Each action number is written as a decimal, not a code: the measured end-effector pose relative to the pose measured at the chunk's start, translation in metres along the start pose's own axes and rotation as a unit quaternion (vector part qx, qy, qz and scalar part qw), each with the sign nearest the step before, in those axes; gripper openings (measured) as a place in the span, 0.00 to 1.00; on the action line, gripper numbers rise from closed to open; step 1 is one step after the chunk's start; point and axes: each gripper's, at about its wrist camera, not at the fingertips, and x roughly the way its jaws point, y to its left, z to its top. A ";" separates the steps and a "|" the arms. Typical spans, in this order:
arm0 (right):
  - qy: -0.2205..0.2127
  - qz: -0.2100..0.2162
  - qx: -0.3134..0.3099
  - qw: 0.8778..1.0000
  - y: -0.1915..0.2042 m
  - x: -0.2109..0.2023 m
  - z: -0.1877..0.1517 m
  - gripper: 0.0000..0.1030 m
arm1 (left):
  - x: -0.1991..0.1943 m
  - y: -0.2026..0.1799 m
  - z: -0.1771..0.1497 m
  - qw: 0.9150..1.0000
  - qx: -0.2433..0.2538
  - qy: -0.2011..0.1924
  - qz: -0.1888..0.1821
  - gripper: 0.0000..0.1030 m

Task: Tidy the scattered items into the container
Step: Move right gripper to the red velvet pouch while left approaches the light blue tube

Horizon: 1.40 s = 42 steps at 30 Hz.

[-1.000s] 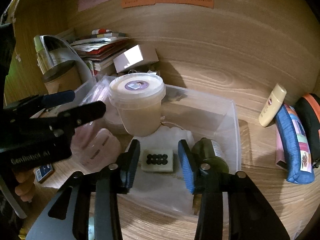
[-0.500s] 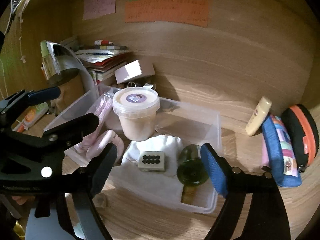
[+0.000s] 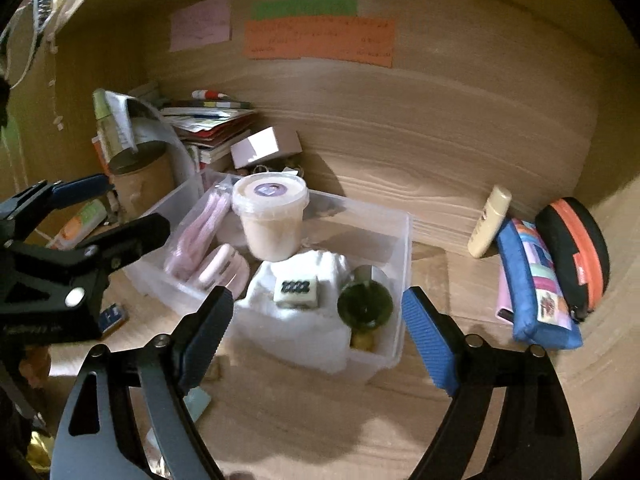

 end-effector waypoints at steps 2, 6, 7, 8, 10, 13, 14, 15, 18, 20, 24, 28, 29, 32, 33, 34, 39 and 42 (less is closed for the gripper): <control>-0.002 0.003 -0.004 1.000 0.005 -0.009 -0.008 0.82 | -0.003 0.003 -0.005 1.000 -0.003 0.006 -0.001 0.97; 0.001 0.017 -0.009 1.000 0.018 -0.020 -0.029 0.82 | -0.013 0.006 -0.018 1.000 -0.005 0.016 -0.005 0.97; 0.005 0.023 -0.008 1.000 0.021 -0.022 -0.036 0.82 | -0.015 0.006 -0.022 1.000 -0.004 0.017 -0.006 0.97; 0.010 0.027 -0.007 1.000 0.024 -0.022 -0.041 0.82 | -0.017 0.005 -0.027 1.000 -0.001 0.020 -0.006 0.97; 0.019 0.036 -0.005 0.999 0.029 -0.024 -0.053 0.82 | -0.021 0.004 -0.034 1.000 0.003 0.025 -0.004 0.97; 0.036 0.051 0.005 0.998 0.037 -0.024 -0.071 0.82 | -0.024 0.005 -0.048 0.999 0.001 0.037 -0.005 0.97; 0.041 0.057 0.007 0.997 0.039 -0.024 -0.077 0.82 | -0.024 0.006 -0.051 0.999 -0.002 0.041 -0.007 0.97; 0.047 0.061 0.007 0.997 0.042 -0.024 -0.082 0.82 | -0.024 0.007 -0.055 0.999 -0.008 0.050 -0.009 0.97; 0.056 0.070 -0.003 0.996 0.051 -0.028 -0.097 0.82 | -0.027 0.007 -0.067 0.997 -0.022 0.065 -0.022 0.97; 0.058 0.073 -0.010 0.996 0.055 -0.032 -0.106 0.82 | -0.027 0.006 -0.073 0.997 -0.026 0.072 -0.029 0.97; 0.074 0.083 -0.030 0.993 0.060 -0.032 -0.114 0.80 | -0.021 -0.001 -0.083 0.995 -0.029 0.092 -0.037 0.97; 0.093 0.082 -0.043 0.991 0.062 -0.026 -0.121 0.67 | -0.015 -0.007 -0.090 0.992 -0.031 0.111 -0.042 0.97; 0.096 0.081 -0.043 0.991 0.061 -0.024 -0.122 0.64 | -0.015 -0.009 -0.091 0.992 -0.030 0.113 -0.041 0.97; 0.096 0.090 -0.032 0.991 0.058 -0.023 -0.124 0.52 | -0.015 -0.015 -0.094 0.992 -0.023 0.115 -0.042 0.97; 0.097 0.092 -0.028 0.991 0.057 -0.022 -0.123 0.50 | -0.014 -0.016 -0.096 0.992 -0.021 0.115 -0.044 0.97; 0.094 0.094 -0.024 0.991 0.054 -0.022 -0.123 0.45 | -0.014 -0.017 -0.097 0.992 -0.019 0.117 -0.045 0.97; 0.091 0.085 -0.010 0.992 0.042 -0.020 -0.119 0.29 | -0.009 -0.022 -0.097 0.991 -0.017 0.125 -0.051 0.97; 0.091 0.072 0.003 0.993 0.031 -0.018 -0.118 0.26 | -0.007 -0.025 -0.097 0.990 -0.013 0.128 -0.055 0.97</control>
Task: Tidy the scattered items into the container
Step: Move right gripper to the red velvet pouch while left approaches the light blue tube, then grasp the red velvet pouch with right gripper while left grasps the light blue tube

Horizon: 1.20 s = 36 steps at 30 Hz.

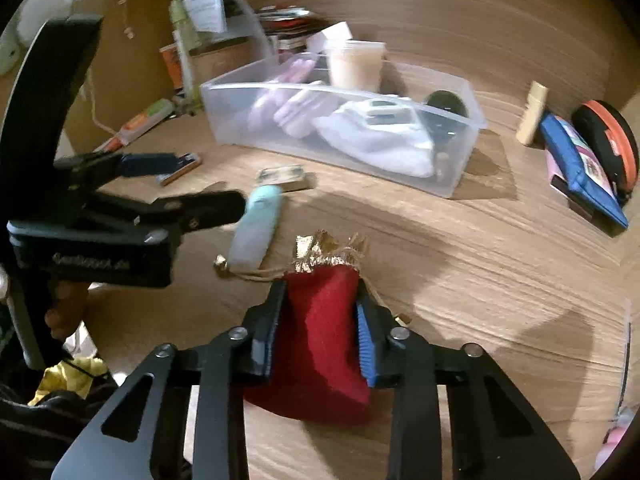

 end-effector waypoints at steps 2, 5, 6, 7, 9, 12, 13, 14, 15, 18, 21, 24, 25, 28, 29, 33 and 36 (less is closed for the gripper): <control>-0.001 -0.005 0.011 1.000 -0.008 -0.001 0.001 0.23 | 0.001 -0.003 0.001 1.000 0.003 0.002 -0.005 0.97; -0.005 -0.016 0.028 0.999 -0.022 -0.004 0.002 0.21 | 0.001 -0.008 0.001 1.000 0.011 0.001 -0.008 0.97; -0.006 -0.018 0.032 0.999 -0.025 -0.004 0.003 0.20 | 0.000 -0.010 0.001 1.000 0.015 -0.002 -0.014 0.97; -0.007 -0.018 0.036 0.999 -0.029 -0.005 0.005 0.20 | 0.000 -0.011 0.001 1.000 0.017 -0.002 -0.019 0.97; -0.011 -0.021 0.044 0.999 -0.036 -0.007 0.008 0.20 | 0.003 -0.016 0.003 0.999 0.030 0.011 -0.028 0.97; -0.021 -0.033 0.052 0.998 -0.045 -0.012 0.011 0.20 | 0.007 -0.019 0.004 0.998 0.035 0.026 -0.037 0.97; -0.025 -0.032 0.058 0.997 -0.050 -0.014 0.013 0.20 | 0.008 -0.020 0.004 0.998 0.036 0.032 -0.045 0.97; -0.027 -0.029 0.064 0.997 -0.053 -0.016 0.013 0.20 | 0.010 -0.022 0.005 0.997 0.040 0.037 -0.049 0.92; -0.029 -0.028 0.069 0.997 -0.057 -0.017 0.014 0.20 | 0.012 -0.025 0.005 0.997 0.045 0.040 -0.049 0.88; -0.038 -0.029 0.079 0.996 -0.063 -0.019 0.017 0.20 | 0.020 -0.033 0.006 0.995 0.058 0.064 -0.047 0.67; -0.043 -0.025 0.077 0.996 -0.063 -0.021 0.019 0.20 | 0.027 -0.039 0.007 0.994 0.071 0.074 -0.039 0.60; -0.047 -0.016 0.073 0.996 -0.060 -0.021 0.021 0.20 | 0.030 -0.044 0.009 0.994 0.079 0.072 -0.035 0.48; -0.048 -0.015 0.071 0.996 -0.059 -0.020 0.022 0.20 | 0.030 -0.045 0.010 0.994 0.082 0.071 -0.033 0.38; -0.050 -0.012 0.068 0.996 -0.056 -0.020 0.025 0.20 | 0.030 -0.047 0.012 0.994 0.086 0.065 -0.035 0.24; -0.051 -0.010 0.067 0.996 -0.055 -0.020 0.026 0.20 | 0.030 -0.048 0.011 0.994 0.089 0.061 -0.032 0.24; -0.059 -0.010 0.061 0.996 -0.053 -0.023 0.029 0.20 | 0.022 -0.050 0.008 0.994 0.099 0.040 -0.022 0.24; -0.067 -0.009 0.059 0.996 -0.052 -0.025 0.034 0.20 | 0.010 -0.047 0.012 0.995 0.090 0.018 -0.027 0.24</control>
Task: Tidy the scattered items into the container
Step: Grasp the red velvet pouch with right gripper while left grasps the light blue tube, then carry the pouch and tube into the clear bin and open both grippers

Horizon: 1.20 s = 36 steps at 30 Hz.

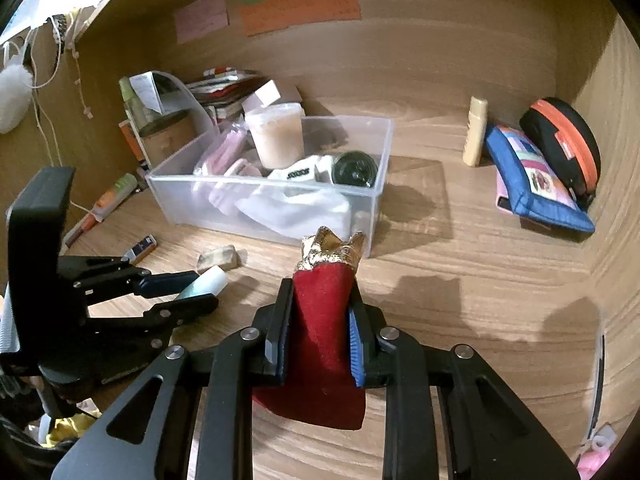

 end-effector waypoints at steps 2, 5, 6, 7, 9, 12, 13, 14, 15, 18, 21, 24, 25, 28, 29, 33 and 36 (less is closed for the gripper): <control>-0.006 0.002 0.001 1.000 0.001 -0.001 0.004 0.20 | -0.007 0.003 0.004 1.000 -0.005 -0.014 0.000 0.24; -0.019 0.001 -0.001 1.000 0.003 -0.005 0.011 0.20 | -0.019 0.010 0.012 0.999 -0.019 -0.036 0.005 0.24; -0.023 0.002 0.000 1.000 0.004 -0.006 0.013 0.20 | -0.022 0.013 0.015 0.999 -0.025 -0.046 0.012 0.24; -0.027 0.005 0.001 1.000 0.004 -0.008 0.016 0.20 | -0.025 0.015 0.018 0.998 -0.027 -0.054 0.017 0.24; -0.034 0.006 0.002 0.999 0.005 -0.010 0.021 0.20 | -0.030 0.017 0.023 0.997 -0.032 -0.066 0.024 0.24; -0.047 0.005 -0.001 0.999 0.008 -0.014 0.029 0.20 | -0.035 0.021 0.030 0.995 -0.043 -0.081 0.025 0.24; -0.052 0.004 -0.001 0.999 0.009 -0.015 0.033 0.20 | -0.038 0.024 0.031 0.995 -0.047 -0.085 0.023 0.24; -0.057 0.004 -0.002 0.998 0.009 -0.016 0.035 0.20 | -0.040 0.026 0.034 0.994 -0.050 -0.091 0.023 0.24; -0.062 0.002 -0.003 0.998 0.009 -0.018 0.039 0.20 | -0.042 0.028 0.037 0.994 -0.053 -0.097 0.025 0.24; -0.080 -0.002 -0.007 0.997 0.010 -0.024 0.048 0.20 | -0.051 0.032 0.043 0.992 -0.054 -0.112 0.028 0.24; -0.094 -0.006 -0.011 0.996 0.009 -0.030 0.059 0.20 | -0.059 0.032 0.052 0.990 -0.048 -0.130 0.035 0.24; -0.105 -0.009 -0.015 0.994 0.010 -0.034 0.069 0.20 | -0.067 0.034 0.059 0.988 -0.048 -0.145 0.034 0.24; -0.109 -0.010 -0.017 0.994 0.010 -0.035 0.072 0.20 | -0.069 0.034 0.062 0.987 -0.049 -0.149 0.034 0.24; -0.119 -0.014 -0.024 0.993 0.013 -0.037 0.081 0.20 | -0.074 0.041 0.071 0.985 -0.052 -0.159 0.031 0.24; -0.123 -0.014 -0.025 0.992 0.013 -0.037 0.085 0.20 | -0.075 0.044 0.075 0.985 -0.055 -0.161 0.028 0.24; -0.135 -0.014 -0.027 0.990 0.015 -0.035 0.100 0.20 | -0.079 0.055 0.086 0.983 -0.068 -0.169 0.019 0.24; -0.137 -0.010 -0.027 0.990 0.015 -0.029 0.109 0.20 | -0.080 0.064 0.094 0.982 -0.076 -0.175 0.018 0.24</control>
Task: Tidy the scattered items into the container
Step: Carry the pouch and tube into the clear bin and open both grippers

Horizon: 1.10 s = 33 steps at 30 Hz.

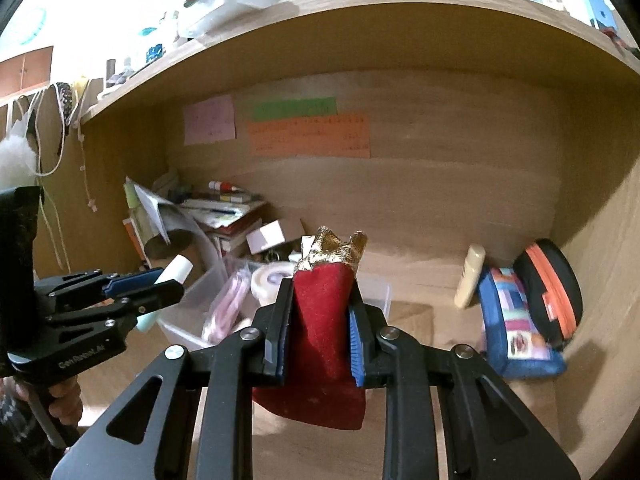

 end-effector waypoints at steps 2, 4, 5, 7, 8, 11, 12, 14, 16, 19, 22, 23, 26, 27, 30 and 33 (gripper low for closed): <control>0.000 -0.001 -0.001 1.000 0.000 0.008 0.004 0.20 | 0.003 0.005 0.005 1.000 -0.009 0.000 -0.005 0.24; 0.003 0.001 0.002 1.000 -0.001 0.015 0.006 0.20 | 0.007 0.010 0.009 1.000 -0.021 0.002 -0.011 0.24; 0.005 0.003 0.003 1.000 -0.001 0.020 0.006 0.20 | 0.009 0.011 0.010 1.000 -0.024 0.003 -0.014 0.24; 0.010 0.006 0.006 1.000 -0.002 0.029 0.006 0.20 | 0.014 0.014 0.012 0.999 -0.034 0.008 -0.022 0.24; 0.013 0.007 0.006 1.000 -0.002 0.034 0.006 0.20 | 0.018 0.014 0.013 0.999 -0.038 0.012 -0.029 0.24; 0.029 0.011 0.008 0.999 -0.003 0.048 0.001 0.21 | 0.029 0.012 0.013 0.998 -0.045 0.024 -0.039 0.24; 0.034 0.011 0.008 0.999 -0.004 0.052 -0.001 0.20 | 0.033 0.010 0.013 0.998 -0.044 0.027 -0.041 0.24; 0.047 0.012 0.008 0.999 -0.006 0.062 -0.007 0.21 | 0.043 0.007 0.011 0.997 -0.043 0.036 -0.044 0.24; 0.061 0.010 0.009 0.998 -0.008 0.073 -0.013 0.21 | 0.052 0.004 0.009 0.997 -0.041 0.046 -0.047 0.24; 0.082 0.008 0.010 0.997 -0.009 0.089 -0.020 0.21 | 0.070 -0.002 0.005 0.997 -0.030 0.062 -0.043 0.24; 0.106 0.005 0.004 0.994 -0.009 0.102 -0.030 0.21 | 0.085 -0.006 -0.001 0.996 -0.026 0.078 -0.045 0.24; 0.111 0.003 0.000 0.994 -0.009 0.104 -0.032 0.21 | 0.090 -0.008 -0.003 0.995 -0.026 0.084 -0.049 0.24; 0.121 -0.011 -0.019 0.992 -0.007 0.107 -0.037 0.21 | 0.097 -0.010 -0.007 0.994 -0.025 0.091 -0.054 0.24; 0.122 -0.018 -0.023 0.992 -0.008 0.107 -0.039 0.21 | 0.099 -0.011 -0.008 0.994 -0.024 0.092 -0.054 0.24; 0.133 -0.015 -0.023 0.991 -0.012 0.110 -0.042 0.21 | 0.106 -0.012 -0.010 0.993 -0.022 0.100 -0.057 0.24; 0.136 -0.026 -0.030 0.990 -0.013 0.111 -0.043 0.22 | 0.111 -0.012 -0.011 0.992 -0.024 0.106 -0.059 0.24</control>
